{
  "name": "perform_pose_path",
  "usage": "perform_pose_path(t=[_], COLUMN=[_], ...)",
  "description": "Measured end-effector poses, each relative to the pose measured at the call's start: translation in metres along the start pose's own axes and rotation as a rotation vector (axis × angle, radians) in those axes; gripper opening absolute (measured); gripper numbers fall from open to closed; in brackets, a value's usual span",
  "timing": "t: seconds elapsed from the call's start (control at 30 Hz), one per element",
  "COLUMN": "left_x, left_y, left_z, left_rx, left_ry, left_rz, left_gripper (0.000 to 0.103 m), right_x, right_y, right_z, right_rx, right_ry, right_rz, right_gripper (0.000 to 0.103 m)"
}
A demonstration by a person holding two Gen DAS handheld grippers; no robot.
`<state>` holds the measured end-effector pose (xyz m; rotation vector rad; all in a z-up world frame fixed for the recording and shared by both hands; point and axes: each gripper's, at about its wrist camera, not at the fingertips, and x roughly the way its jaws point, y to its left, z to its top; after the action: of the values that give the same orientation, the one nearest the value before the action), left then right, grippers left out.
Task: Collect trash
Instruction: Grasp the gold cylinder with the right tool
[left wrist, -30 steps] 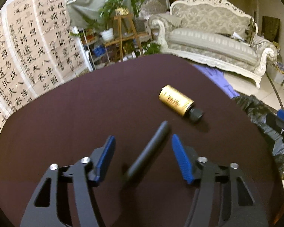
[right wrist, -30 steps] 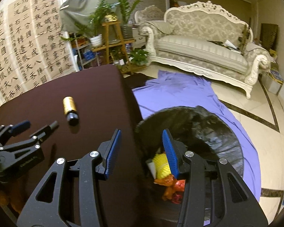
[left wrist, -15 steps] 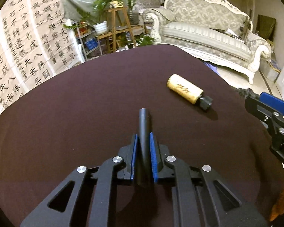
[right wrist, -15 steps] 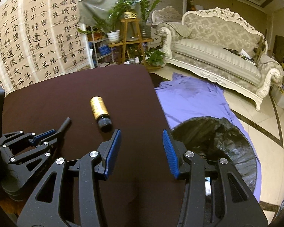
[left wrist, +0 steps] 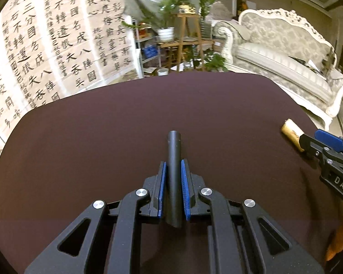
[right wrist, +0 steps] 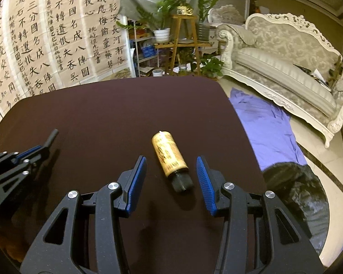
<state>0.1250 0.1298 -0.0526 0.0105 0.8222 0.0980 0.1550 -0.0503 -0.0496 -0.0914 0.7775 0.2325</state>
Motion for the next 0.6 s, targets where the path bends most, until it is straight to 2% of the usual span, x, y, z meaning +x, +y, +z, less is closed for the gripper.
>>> perform_pose_path(t=[0.2,0.27,0.33,0.4,0.6], left_x=[0.004,0.004,0.004,0.003,-0.002], left_y=[0.008,0.009,0.009,0.009,0.003], left_z=[-0.002,-0.001,0.000,-0.001,-0.003], left_rx=[-0.024,-0.028,-0.028,-0.027,-0.027], left_ry=[0.007,0.008,0.005,0.001,-0.008], left_rz=[-0.002,-0.005,-0.005,-0.006,-0.018], left_gripper=[0.014,0.014,0.014,0.014,0.014], right_x=[0.020,0.022,0.025,0.026,0.018], right_y=[0.005,0.004,0.004,0.004,0.007], right_z=[0.005,0.005,0.005,0.004,-0.002], right_rx=[-0.010,-0.006,-0.004,-0.001,-0.007], right_ry=[0.057,0.068,0.084,0.093,0.090], right_rz=[0.000,0.005,0.005,0.012,0.009], right_gripper=[0.043,0.038,0.027,0.023,0.023])
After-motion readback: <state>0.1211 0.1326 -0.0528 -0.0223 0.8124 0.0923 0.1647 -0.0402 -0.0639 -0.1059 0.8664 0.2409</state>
